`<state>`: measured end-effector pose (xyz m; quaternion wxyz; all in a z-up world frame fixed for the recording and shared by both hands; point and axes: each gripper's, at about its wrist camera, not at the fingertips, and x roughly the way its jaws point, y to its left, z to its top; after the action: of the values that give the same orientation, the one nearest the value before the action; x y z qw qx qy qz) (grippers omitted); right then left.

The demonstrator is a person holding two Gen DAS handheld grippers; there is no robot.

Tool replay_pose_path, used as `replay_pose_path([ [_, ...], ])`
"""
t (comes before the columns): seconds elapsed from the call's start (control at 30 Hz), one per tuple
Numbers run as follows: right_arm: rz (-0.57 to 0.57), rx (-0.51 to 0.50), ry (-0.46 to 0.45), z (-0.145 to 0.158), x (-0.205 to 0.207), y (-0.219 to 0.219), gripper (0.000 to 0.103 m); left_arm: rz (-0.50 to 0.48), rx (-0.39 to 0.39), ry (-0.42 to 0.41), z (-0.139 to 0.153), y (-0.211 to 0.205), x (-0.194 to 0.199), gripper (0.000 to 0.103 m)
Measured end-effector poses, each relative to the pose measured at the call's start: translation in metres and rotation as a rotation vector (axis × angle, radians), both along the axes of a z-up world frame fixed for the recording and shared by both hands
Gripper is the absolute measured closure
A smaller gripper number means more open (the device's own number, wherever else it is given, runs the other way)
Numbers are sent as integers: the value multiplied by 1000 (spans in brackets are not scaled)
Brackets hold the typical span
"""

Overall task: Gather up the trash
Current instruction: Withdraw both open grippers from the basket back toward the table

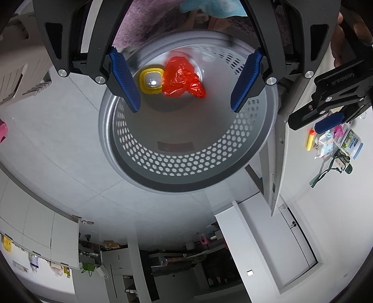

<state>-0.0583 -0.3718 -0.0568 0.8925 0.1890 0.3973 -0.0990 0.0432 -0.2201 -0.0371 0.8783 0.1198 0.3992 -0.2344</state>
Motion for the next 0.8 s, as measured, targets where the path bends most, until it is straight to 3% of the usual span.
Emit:
replay_pose_path([
  [0.47, 80, -21, -29, 16, -3, 49, 27, 74, -26, -37, 16, 55, -21, 13],
  [0.8, 186, -44, -38, 21, 8, 103, 27, 181, -56, -49, 27, 116, -24, 11],
])
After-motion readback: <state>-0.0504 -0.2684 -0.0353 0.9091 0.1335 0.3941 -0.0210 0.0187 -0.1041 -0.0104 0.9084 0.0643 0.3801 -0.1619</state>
